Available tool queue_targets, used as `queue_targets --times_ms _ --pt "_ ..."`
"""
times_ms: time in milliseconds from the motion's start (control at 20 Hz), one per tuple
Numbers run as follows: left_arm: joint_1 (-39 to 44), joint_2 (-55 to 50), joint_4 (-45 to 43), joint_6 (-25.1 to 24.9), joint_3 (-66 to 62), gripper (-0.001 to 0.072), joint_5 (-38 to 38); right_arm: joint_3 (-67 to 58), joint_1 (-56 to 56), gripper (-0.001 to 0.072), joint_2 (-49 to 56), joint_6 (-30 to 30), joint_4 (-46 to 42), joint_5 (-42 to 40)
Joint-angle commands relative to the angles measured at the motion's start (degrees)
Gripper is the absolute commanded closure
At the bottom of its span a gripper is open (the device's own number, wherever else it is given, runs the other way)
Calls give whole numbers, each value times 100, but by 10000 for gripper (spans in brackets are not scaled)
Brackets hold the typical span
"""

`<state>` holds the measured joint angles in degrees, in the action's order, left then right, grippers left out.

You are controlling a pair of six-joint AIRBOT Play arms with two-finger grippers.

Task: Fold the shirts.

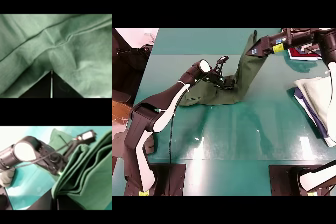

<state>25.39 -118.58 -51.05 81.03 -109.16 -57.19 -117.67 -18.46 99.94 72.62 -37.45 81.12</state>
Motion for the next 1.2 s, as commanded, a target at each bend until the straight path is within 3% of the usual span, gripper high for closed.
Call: queue_targets --times_ms 0,350,500,650,700,850,900,1050,1150 --pt "-33 28 -24 -52 -7 677 -17 -7 -240 695 -2 -295 44 -310" --pt "-1161 1008 -802 -52 -221 677 -625 -7 -811 693 173 -601 160 -973" --pt "-1926 1471 -881 -114 -581 677 -1019 -9 -1405 693 621 -1449 1202 -1624" --pt "-2573 1956 -874 -105 -723 677 -1141 -9 -2192 688 1202 -2074 1484 -2933" --pt "-2723 2083 -874 -98 -723 676 -1152 -15 -2437 637 1410 -2262 1499 -3296" --pt "-3040 2347 -874 -90 -723 676 -1340 -20 -2905 172 1810 -2367 1497 -3812" --pt "-3086 2385 -863 -87 -719 676 -1397 -20 -2909 121 1816 -2367 1493 -3724" --pt "-3071 2437 -848 -87 -719 677 -1587 24 -2461 160 1473 -2350 1200 -2896" --pt "-3071 2435 -846 -87 -702 676 -1773 378 -1945 161 1014 -1641 385 -2332"
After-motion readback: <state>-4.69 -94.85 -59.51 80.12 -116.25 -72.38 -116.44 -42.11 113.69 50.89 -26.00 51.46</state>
